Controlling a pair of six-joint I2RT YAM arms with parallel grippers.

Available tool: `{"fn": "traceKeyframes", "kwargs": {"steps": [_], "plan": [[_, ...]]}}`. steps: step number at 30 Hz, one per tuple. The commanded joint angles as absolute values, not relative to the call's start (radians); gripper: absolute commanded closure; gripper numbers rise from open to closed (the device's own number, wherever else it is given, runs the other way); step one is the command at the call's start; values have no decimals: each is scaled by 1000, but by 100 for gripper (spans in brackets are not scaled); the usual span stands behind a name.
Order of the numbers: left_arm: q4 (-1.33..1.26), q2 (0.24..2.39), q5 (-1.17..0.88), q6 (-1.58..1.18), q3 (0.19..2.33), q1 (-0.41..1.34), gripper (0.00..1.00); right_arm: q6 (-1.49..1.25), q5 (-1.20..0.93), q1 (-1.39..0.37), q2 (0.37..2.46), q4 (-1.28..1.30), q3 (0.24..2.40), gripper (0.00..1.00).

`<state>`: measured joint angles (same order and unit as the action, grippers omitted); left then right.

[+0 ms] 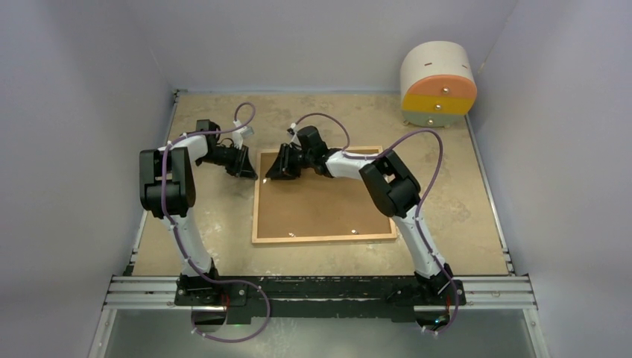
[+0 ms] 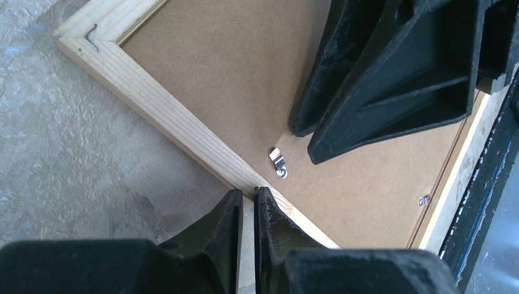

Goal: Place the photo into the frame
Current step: Install the photo frame at the center of the board.

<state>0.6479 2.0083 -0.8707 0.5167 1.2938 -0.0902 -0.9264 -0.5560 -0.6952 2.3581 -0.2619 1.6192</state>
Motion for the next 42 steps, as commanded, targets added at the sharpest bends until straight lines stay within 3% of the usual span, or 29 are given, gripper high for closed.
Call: {"fn": "traceKeyframes", "kwargs": {"steps": [1, 42], "plan": [[633, 2017, -791, 579, 1265, -75, 100, -913, -546, -716, 2367, -226, 1660, 68], [635, 2011, -801, 591, 1260, -74, 100, -954, -625, -738, 2463, -248, 1742, 80]]}}
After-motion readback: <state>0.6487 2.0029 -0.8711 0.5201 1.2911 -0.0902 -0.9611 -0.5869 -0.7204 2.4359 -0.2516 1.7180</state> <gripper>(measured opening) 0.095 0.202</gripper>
